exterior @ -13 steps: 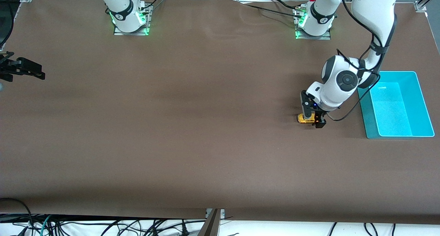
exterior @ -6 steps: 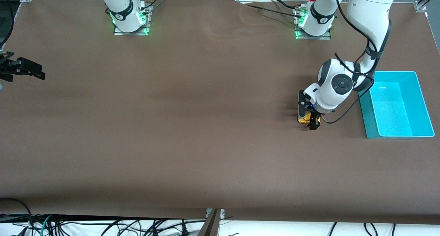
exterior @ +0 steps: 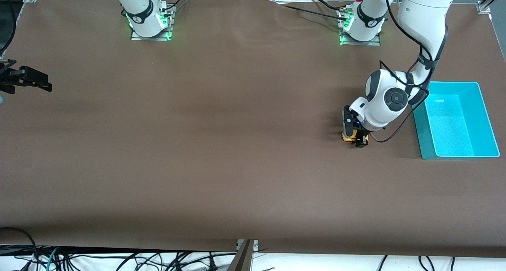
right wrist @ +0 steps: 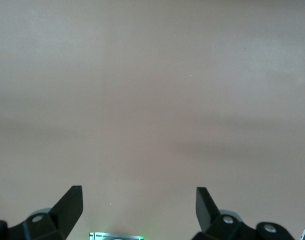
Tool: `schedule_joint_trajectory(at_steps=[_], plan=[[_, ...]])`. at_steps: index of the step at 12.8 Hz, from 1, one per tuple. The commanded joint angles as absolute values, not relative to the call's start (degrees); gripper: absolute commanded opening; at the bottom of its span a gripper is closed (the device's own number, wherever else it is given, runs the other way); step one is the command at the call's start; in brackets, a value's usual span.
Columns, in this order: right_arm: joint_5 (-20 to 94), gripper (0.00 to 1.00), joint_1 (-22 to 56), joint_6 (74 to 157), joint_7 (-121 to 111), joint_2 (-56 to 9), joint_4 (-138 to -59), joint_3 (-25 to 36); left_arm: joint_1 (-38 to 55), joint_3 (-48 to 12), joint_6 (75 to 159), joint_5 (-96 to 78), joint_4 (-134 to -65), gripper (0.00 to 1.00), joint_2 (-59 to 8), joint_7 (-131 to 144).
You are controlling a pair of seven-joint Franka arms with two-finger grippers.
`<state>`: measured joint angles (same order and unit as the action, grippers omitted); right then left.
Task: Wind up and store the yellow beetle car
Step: 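Close the left gripper on the yellow car and lift it, then carry the car with the left gripper into the turquoise bin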
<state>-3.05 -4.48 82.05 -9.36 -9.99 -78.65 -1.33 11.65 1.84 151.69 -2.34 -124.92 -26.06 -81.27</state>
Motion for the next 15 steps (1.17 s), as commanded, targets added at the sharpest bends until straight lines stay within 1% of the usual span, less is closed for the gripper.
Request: schedule_joint_trajectory(at_steps=[1, 5, 7, 10, 12, 13, 14, 15], plan=[[-3.08, 1.00, -4.57, 82.44, -10.02, -9.49, -79.19, -1.58, 11.87, 2.20, 151.70, -3.34, -124.10, 0.00, -25.14, -81.74], [-2.99, 1.00, -4.57, 82.35, -10.02, -9.93, -78.49, -1.58, 9.94, 2.20, 150.13, -2.46, -124.10, 0.00, -21.54, -82.35], [-2.99, 1.00, -4.57, 82.44, -10.02, -10.02, -78.40, -1.58, 7.66, 2.20, 146.10, -2.46, -123.84, 0.00, -18.82, -82.00], [-3.08, 1.00, -4.66, 82.44, -10.02, -9.93, -78.49, -1.58, 0.64, 2.02, 133.99, -2.37, -122.18, 0.00, -13.90, -82.44], [-3.08, 1.00, -4.66, 82.44, -10.02, -10.02, -78.49, -1.58, -2.62, 2.11, 120.57, -0.63, -116.92, 0.00, -12.05, -83.14], [-3.08, 1.00, -4.66, 82.44, -10.02, -10.02, -78.40, -1.58, -4.12, 2.02, 115.71, 1.91, -115.15, 0.00, -10.74, -83.23], [-3.08, 1.00, -4.66, 82.44, -10.02, -10.02, -78.40, -1.58, -5.61, 1.85, 113.14, 4.11, -114.88, 0.00, -9.16, -83.75], [-3.08, 1.00, -4.57, 82.44, -10.02, -10.02, -78.49, -1.58, -6.84, 1.85, 112.42, 4.91, -115.31, 0.00, -8.01, -86.28]])
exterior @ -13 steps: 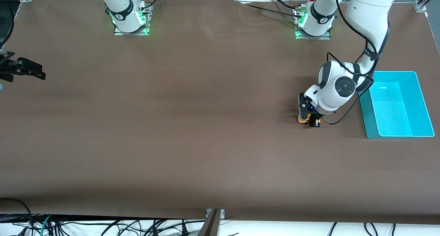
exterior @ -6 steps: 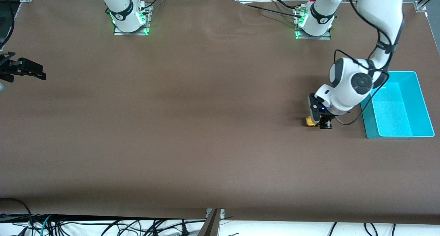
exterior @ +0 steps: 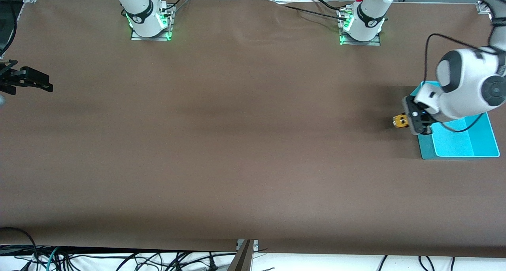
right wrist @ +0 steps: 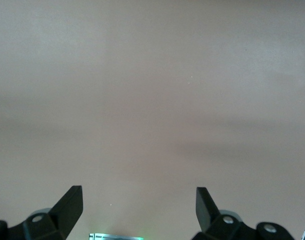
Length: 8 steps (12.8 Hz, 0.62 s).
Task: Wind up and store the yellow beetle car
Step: 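Carry the car with the left gripper into the turquoise bin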
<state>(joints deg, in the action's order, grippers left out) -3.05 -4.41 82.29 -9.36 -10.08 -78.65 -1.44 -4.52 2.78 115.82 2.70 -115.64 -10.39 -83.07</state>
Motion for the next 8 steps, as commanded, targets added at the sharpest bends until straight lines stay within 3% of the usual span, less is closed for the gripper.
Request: schedule_joint_trajectory(at_steps=[1, 8], plan=[[-3.08, 1.00, -4.66, 82.44, -10.02, -10.02, -78.40, -1.58, -8.86, 1.85, 112.41, 5.01, -115.66, 0.00, -7.91, -90.83], [-3.08, 1.00, -4.66, 82.44, -10.02, -10.02, -78.40, -1.50, -23.71, 1.93, 122.59, 15.01, -123.38, 0.00, -13.88, -101.07]])
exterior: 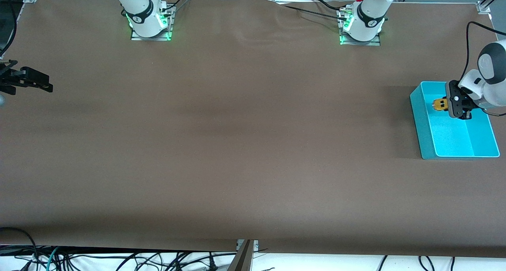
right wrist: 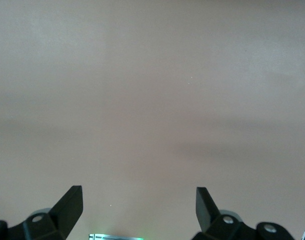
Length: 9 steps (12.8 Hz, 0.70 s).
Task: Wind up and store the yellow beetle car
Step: 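Carry the car with the left gripper into the turquoise bin, then open the left gripper to drop the car in the bin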
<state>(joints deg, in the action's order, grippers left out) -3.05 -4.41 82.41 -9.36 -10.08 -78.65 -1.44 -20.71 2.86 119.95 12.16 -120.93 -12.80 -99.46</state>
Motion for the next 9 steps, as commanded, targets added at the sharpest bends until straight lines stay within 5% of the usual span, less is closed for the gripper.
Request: schedule_joint_trajectory(at_steps=[1, 6, 7, 8, 9], plan=[[-3.08, 1.00, -4.75, 82.44, -10.02, -10.02, -78.40, -1.49, -24.69, 1.93, 124.70, 15.73, -124.88, 0.00, -14.84, -101.07], [-3.08, 1.00, -4.66, 82.53, -10.02, -10.11, -78.40, -1.49, -26.98, 1.93, 132.18, 15.82, -126.65, 0.00, -21.35, -100.90], [-3.08, 1.00, -4.66, 82.53, -10.02, -10.11, -78.40, -1.49, -26.98, 1.93, 132.45, 15.73, -126.65, 0.35, -21.44, -100.46], [-3.08, 1.00, -4.66, 82.53, -10.02, -10.11, -78.40, -1.49, -27.07, 1.93, 132.45, 15.47, -126.48, 0.99, -21.53, -100.02], [-3.08, 1.00, -4.66, 82.53, -10.02, -10.11, -78.40, -1.49, -27.33, 1.93, 132.45, 14.95, -126.30, 1.00, -21.53, -99.76]])
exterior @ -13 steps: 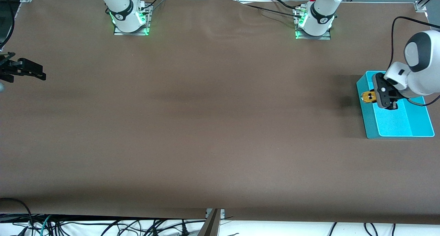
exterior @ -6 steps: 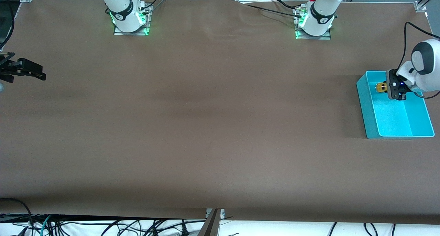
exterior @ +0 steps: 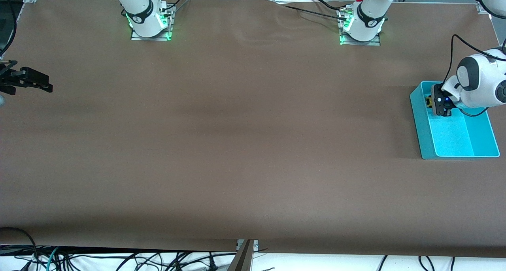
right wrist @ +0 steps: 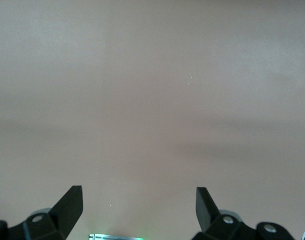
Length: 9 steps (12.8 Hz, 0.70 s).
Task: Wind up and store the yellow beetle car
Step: 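Open the left gripper to drop the car in the bin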
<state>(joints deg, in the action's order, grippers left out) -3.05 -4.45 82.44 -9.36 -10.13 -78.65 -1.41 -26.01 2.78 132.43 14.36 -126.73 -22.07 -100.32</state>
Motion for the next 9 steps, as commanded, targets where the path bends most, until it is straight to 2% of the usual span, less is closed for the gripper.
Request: schedule_joint_trajectory(at_steps=[1, 7, 9], plan=[[-3.08, 1.00, -4.66, 82.53, -10.02, -10.11, -78.40, -1.58, -27.33, 1.85, 132.45, 14.77, -126.39, 1.00, -20.84, -98.54], [-3.08, 1.00, -4.66, 82.53, -10.02, -10.11, -78.40, -1.49, -26.63, -2.02, 129.73, 11.08, -125.77, 1.00, -10.92, -97.30], [-3.08, 1.00, -4.66, 82.53, -10.02, -10.11, -78.40, -1.49, -24.02, -2.81, 128.94, 8.64, -124.46, 1.00, -9.76, -95.12]])
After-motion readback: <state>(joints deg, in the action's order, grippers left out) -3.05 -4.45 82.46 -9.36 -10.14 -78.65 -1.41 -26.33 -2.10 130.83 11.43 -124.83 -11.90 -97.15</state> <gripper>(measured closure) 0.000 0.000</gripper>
